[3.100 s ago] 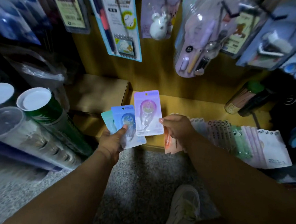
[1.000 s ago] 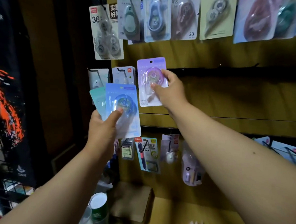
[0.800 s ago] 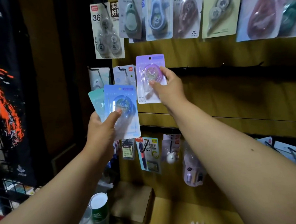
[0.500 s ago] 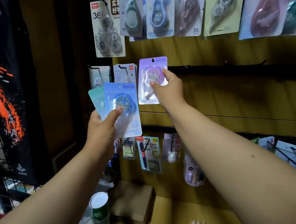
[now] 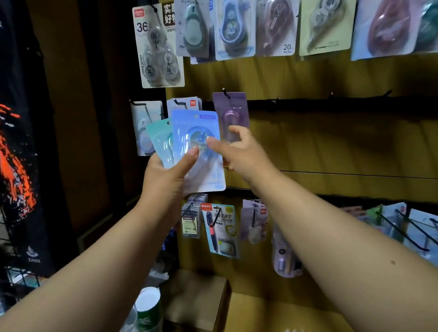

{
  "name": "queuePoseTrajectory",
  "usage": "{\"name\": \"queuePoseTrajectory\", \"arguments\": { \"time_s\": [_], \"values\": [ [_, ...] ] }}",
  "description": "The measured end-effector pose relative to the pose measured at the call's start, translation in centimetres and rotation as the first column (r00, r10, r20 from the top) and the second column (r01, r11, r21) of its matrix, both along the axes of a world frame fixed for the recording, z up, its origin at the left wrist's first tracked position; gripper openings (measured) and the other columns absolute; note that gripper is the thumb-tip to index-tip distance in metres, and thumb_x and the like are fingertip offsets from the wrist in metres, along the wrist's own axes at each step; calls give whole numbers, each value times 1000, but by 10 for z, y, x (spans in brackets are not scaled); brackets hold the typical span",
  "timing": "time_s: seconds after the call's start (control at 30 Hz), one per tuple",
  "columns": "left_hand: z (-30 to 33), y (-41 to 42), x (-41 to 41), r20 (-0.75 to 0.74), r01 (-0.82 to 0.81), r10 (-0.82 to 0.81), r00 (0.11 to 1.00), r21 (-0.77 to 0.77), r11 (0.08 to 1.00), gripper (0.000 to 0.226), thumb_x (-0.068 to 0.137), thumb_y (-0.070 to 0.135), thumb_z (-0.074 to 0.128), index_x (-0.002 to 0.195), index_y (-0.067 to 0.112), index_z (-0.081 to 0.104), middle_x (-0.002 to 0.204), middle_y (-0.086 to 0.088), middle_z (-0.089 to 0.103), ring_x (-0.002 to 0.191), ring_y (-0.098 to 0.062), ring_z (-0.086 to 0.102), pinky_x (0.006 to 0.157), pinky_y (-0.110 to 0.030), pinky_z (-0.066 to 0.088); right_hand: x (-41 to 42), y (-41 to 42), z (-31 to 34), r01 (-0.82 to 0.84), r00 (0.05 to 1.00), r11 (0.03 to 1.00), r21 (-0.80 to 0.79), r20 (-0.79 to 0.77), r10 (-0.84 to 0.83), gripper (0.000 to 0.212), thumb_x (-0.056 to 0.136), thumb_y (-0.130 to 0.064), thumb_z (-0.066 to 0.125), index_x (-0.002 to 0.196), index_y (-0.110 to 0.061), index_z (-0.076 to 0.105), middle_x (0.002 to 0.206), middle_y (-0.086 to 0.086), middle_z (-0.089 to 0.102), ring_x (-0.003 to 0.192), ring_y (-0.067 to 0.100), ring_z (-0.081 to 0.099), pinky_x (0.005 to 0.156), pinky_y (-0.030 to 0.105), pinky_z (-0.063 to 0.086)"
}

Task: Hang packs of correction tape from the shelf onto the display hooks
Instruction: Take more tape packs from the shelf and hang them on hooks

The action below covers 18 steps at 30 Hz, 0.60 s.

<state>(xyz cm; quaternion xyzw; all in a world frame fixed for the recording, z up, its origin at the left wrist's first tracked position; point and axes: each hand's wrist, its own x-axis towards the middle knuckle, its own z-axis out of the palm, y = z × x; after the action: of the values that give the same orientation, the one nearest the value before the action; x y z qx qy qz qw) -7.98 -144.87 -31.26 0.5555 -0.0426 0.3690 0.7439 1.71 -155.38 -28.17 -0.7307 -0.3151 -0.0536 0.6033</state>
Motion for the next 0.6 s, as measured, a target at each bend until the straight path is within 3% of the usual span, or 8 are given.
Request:
{"name": "queuePoseTrajectory", "arguments": {
  "time_s": [0.07, 0.13, 0.2, 0.27, 0.33, 0.47, 0.6],
  "values": [
    [2, -3, 2, 0, 3, -3, 1000, 18, 1000, 28, 90, 9, 64, 118, 10, 60, 106, -8, 73, 88, -20, 74, 62, -24, 57, -3, -2, -7, -26, 998, 999, 42, 59, 23, 78, 77, -33, 77, 141, -21, 33, 84, 7, 60, 84, 20, 61, 76, 33, 50],
    [2, -4, 5, -5, -4, 5, 1000, 37, 999, 33, 88, 10, 67, 120, 10, 59, 107, -8, 73, 91, -21, 74, 66, -27, 59, -1, -3, -9, -49, 998, 991, 126, 52, 42, 72, 75, -23, 79, 134, -23, 38, 72, 10, 51, 74, 22, 55, 70, 37, 51],
    [2, -5, 10, -31, -27, 28, 999, 40, 999, 38, 87, 13, 69, 124, 10, 58, 110, -9, 73, 95, -24, 73, 73, -36, 61, 3, -4, -6, -54, 998, 976, 211, 51, 44, 60, 75, -16, 80, 122, -27, 44, 75, 16, 52, 73, 25, 55, 68, 38, 50],
    [2, -3, 14, -63, -68, 67, 996, -3, 998, 29, 91, 18, 65, 118, 13, 58, 108, -7, 72, 95, -24, 72, 76, -40, 61, 8, -6, -2, -30, 997, 965, 260, 76, 10, 49, 76, -15, 78, 109, -35, 48, 80, 18, 55, 72, 27, 57, 67, 40, 50],
    [1, -1, 16, -85, -92, 89, 992, -26, 995, 23, 94, 22, 61, 116, 15, 58, 109, -8, 71, 96, -24, 72, 72, -35, 60, 14, -8, 5, -12, 996, 951, 308, 84, -15, 44, 77, -14, 77, 102, -37, 50, 91, 15, 63, 79, 32, 63, 74, 41, 53],
    [-2, 3, 15, -114, -128, 127, 985, -2, 992, 34, 94, 23, 61, 125, 11, 54, 112, -7, 69, 93, -20, 70, 56, -22, 55, 24, -7, 21, -1, 993, 933, 361, 109, -41, 40, 79, -11, 75, 110, -24, 54, 119, 10, 63, 109, 27, 62, 93, 42, 54],
    [-5, 6, 15, -128, -154, 150, 980, -19, 988, 34, 94, 23, 61, 125, 12, 54, 115, -7, 68, 95, -20, 69, 53, -22, 54, 29, -1, 31, 22, 995, 947, 320, 90, -54, 42, 84, -10, 71, 122, -13, 54, 118, 6, 60, 93, 11, 62, 67, 16, 55]
  ]
}}
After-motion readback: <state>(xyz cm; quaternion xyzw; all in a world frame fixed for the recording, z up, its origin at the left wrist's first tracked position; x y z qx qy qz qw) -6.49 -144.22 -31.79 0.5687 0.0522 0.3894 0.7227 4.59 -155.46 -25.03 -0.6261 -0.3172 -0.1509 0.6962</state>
